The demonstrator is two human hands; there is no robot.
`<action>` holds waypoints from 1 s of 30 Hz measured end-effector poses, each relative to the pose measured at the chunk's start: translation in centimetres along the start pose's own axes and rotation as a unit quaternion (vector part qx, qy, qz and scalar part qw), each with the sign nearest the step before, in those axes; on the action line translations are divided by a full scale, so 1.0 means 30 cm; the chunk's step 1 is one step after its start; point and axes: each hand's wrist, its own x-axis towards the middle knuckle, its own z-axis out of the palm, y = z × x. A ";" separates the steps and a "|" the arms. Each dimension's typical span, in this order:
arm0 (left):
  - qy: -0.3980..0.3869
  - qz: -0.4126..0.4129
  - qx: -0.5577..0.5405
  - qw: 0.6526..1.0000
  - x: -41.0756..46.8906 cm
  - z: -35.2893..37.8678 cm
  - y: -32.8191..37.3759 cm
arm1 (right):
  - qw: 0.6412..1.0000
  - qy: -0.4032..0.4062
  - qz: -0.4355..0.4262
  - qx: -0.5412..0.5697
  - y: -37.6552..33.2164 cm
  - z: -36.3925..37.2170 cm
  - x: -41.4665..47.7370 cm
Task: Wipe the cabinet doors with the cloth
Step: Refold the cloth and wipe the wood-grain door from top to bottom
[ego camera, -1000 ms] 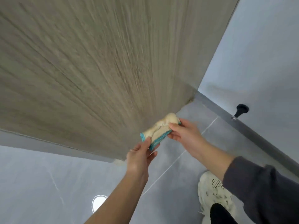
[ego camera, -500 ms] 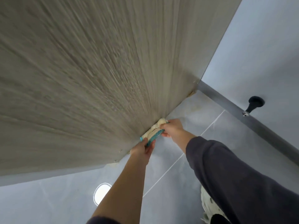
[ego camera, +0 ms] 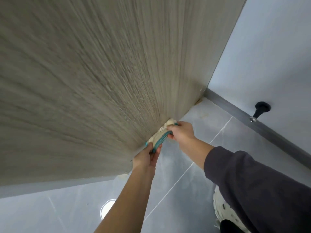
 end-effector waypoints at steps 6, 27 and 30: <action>-0.079 0.102 -0.034 0.991 -0.282 0.014 0.104 | 0.989 -0.034 -0.120 0.074 -0.215 -0.028 -0.288; -0.250 0.267 0.012 0.931 -0.867 0.147 0.162 | 0.912 -0.222 -0.301 0.166 -0.569 -0.319 -0.803; -0.241 0.223 0.078 0.941 -0.825 0.216 0.096 | 0.933 -0.191 -0.268 0.143 -0.556 -0.425 -0.712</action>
